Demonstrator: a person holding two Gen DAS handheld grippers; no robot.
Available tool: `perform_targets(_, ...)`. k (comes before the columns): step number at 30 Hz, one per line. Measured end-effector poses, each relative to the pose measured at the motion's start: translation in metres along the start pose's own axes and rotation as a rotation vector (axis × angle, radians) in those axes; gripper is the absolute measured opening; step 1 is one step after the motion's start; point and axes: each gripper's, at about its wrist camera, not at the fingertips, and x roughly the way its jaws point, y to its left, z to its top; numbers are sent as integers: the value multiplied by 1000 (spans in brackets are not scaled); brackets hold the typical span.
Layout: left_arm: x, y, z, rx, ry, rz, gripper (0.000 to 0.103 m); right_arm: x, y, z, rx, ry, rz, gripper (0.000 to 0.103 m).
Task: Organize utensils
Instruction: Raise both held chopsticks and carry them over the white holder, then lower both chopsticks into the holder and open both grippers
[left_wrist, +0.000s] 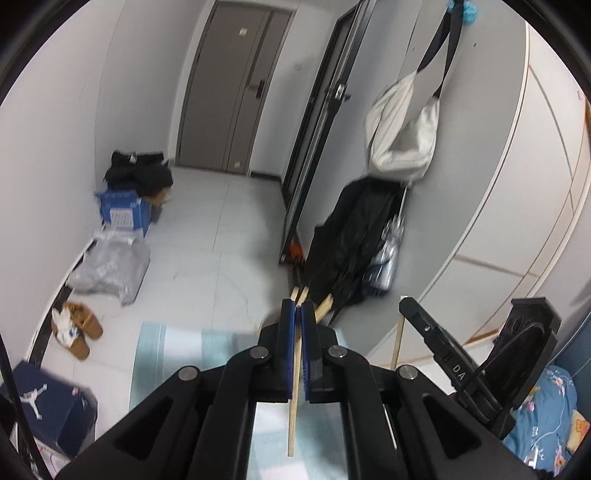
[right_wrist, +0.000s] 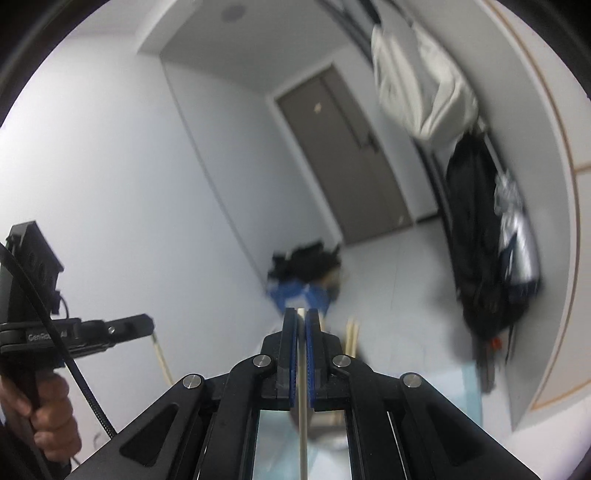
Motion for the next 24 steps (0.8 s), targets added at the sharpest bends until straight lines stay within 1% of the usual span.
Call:
perform_targets(3,2,-3,18,6,-44,-4,0,8,-2,26,-1,-77,-15,4)
perform_targets(7,14,-1,37,8,-82,4,0,24,-6,49,-24,-140,-33,4)
perform_targets(11,24,-2,42,48,-122,34,0,46,-3,63,-62,-216,-43,4)
perform_targets(13,31,-1,43,62,-131,40,0,58,-5,66,-66,-245,-44,4)
perform_targets(16,44,7,43,57,-135,41,0,75,-7,66,-63,-272,-57,4)
perform_targets(18,52,12,42,54,-124,39,0,88,-13,64,-46,-280,-67,4)
perform_targets(24,73,22,40,50,-96,34,0,106,-17,49,-46,-299,-93,4)
